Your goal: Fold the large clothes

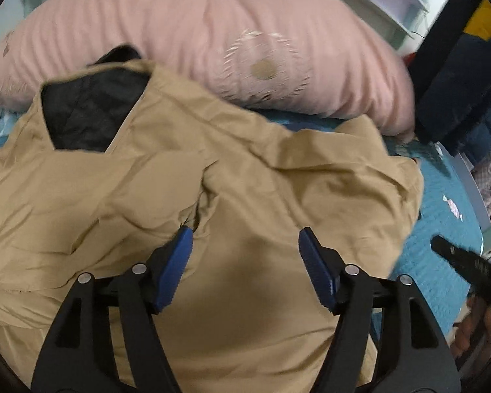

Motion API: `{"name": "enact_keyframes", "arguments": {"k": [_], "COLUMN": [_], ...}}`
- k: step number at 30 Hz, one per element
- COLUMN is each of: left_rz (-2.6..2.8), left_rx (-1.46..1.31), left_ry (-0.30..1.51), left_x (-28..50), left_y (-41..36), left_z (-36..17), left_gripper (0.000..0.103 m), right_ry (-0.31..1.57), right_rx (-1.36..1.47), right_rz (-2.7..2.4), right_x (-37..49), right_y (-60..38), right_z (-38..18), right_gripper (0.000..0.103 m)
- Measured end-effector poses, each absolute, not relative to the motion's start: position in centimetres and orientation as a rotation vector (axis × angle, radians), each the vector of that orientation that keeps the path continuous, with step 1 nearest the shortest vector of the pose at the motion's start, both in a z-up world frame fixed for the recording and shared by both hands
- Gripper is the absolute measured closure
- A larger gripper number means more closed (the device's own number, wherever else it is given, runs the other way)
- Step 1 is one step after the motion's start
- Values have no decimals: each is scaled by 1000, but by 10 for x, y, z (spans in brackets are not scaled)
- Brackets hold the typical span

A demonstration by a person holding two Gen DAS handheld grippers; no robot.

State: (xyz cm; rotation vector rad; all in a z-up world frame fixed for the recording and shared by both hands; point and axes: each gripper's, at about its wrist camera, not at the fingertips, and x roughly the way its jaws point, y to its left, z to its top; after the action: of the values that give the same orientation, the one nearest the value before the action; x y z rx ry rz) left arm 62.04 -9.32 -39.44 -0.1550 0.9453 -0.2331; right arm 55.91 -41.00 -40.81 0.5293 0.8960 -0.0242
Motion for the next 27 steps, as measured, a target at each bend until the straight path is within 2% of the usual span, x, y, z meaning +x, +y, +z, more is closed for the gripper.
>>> {"name": "enact_keyframes", "arguments": {"k": [4,10,18,19,20,22,27], "left_rz": [-304,-294,-301,-300,-300,-308,-401], "left_rx": [-86,18,16,17,26,16,-137], "left_ry": [890,1117,1145,1151,1150,1135,1020], "left_x": [609,624,636,636,637,636,619], "left_y": [-120,-146,-144,-145,-147,-146,-123], "left_z": [-387,-444,-454,-455,-454,-449,-412], "left_gripper": [35,35,35,35,35,35,34], "right_ry": [853,852,892,903,907,877,705], "right_rx": [632,766,890,910,918,860,706], "right_rz": [-75,-171,-162,-153,-142,-139,-63], "right_x": [576,610,644,647,649,645,619], "right_y": [-437,-476,-502,-505,-506,-505,-477], "right_z": [-410,-430,-463,-467,-470,-458,-387], "right_gripper": [75,63,59,65,85,95,98]}}
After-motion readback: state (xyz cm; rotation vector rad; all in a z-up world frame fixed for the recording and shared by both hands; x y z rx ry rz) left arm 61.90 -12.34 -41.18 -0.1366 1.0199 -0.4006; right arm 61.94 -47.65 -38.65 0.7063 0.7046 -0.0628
